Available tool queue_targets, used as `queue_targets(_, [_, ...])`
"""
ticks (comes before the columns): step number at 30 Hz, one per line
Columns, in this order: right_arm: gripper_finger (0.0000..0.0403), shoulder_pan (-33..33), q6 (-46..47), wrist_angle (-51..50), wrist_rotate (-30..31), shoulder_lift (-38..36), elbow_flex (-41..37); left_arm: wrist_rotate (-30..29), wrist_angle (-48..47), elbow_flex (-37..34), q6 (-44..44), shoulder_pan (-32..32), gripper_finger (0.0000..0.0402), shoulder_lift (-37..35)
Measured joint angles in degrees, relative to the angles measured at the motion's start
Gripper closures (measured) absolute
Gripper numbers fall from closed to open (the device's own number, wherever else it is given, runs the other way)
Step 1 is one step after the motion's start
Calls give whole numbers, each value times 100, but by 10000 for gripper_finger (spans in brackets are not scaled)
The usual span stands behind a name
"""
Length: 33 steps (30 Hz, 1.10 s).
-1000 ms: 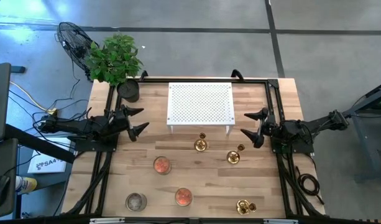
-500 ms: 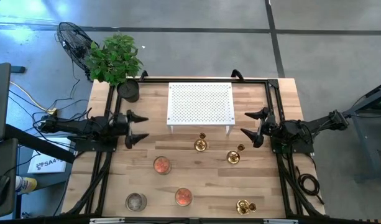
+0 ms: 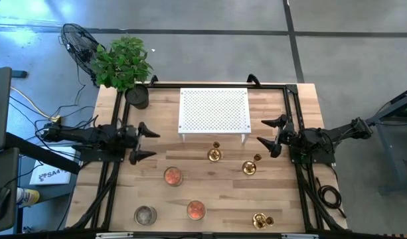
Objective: Pick & Place candle stick holders
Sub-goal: Put the fruits and the vegetables in the bin
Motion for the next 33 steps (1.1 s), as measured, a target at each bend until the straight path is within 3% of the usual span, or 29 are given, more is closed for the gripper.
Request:
queue_targets(4, [4,0,0,-8,3,0,0,445,-67,0,13,-1,2,39])
queue_targets(12, [4,0,0,-20,11,0,0,541,-69,-2,-543,-1,2,156])
queue_targets(24, [4,0,2,-26,11,0,0,656,201,-34,-597,-1,2,1087])
queue_targets(33, [4,2,0,-29,13,0,0,1118,560,-42,-730,-3,2,1740])
